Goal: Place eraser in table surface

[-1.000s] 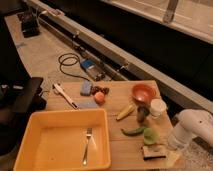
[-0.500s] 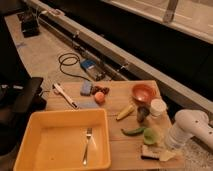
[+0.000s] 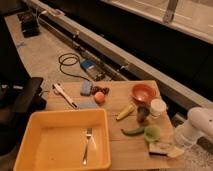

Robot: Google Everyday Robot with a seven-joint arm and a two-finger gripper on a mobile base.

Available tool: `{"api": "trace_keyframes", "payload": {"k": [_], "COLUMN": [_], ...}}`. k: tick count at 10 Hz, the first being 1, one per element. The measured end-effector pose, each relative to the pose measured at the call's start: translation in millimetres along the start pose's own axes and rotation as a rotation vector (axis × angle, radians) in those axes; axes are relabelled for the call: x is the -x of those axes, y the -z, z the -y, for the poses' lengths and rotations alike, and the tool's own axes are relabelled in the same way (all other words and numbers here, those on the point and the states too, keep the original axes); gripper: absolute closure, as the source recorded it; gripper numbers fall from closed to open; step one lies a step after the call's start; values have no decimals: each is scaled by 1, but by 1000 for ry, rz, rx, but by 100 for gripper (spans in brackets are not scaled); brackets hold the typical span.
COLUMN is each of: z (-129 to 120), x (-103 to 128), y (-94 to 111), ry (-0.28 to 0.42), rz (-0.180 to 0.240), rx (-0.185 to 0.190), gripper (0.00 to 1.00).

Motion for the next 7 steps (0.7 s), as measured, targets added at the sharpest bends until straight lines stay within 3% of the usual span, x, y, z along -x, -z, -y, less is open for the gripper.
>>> {"api": "trace_keyframes", "payload": {"k": [3, 7], "z": [14, 20], "x": [-9, -24], "y": [22, 34], "ry": [-19, -43], "rz": [-1, -8], "rx": [-68, -103], "gripper": [100, 100]}}
